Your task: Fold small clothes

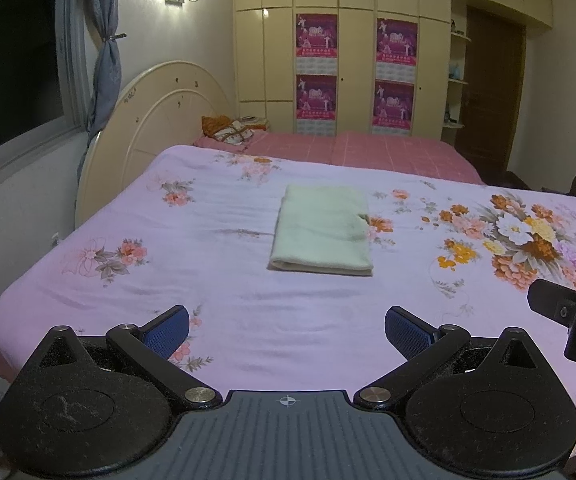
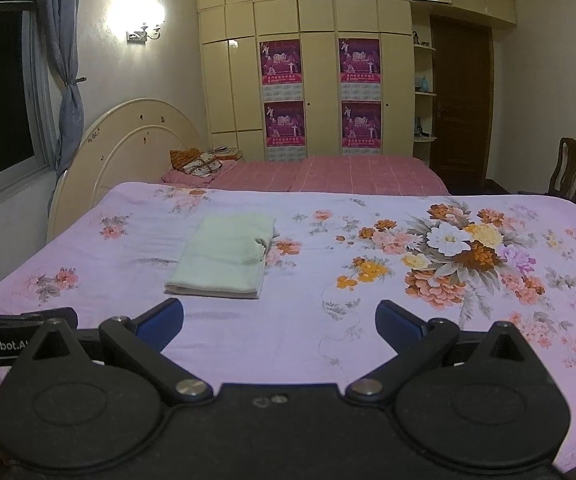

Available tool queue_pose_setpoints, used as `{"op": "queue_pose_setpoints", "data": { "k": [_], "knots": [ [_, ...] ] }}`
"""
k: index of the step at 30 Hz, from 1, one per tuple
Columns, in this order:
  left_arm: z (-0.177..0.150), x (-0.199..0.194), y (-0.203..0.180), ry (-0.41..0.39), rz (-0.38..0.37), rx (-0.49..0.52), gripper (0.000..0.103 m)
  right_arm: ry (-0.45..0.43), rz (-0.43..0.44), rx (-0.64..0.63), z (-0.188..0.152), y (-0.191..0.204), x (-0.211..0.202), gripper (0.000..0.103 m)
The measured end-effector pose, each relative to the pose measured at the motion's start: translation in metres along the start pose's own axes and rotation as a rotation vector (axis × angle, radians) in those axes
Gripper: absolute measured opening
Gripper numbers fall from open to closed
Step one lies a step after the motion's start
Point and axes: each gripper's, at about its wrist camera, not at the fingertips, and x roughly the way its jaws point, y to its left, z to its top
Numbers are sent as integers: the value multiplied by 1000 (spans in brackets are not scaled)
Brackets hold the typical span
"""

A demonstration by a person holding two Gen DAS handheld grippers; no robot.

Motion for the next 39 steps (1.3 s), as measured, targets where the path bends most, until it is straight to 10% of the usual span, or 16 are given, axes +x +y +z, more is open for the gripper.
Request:
{"op": "queue_pose_setpoints", "data": {
  "k": [39],
  "knots": [
    [3,28,-5,47,-39,-7,103,36,22,-1,1,-2,25,102]
  ]
}}
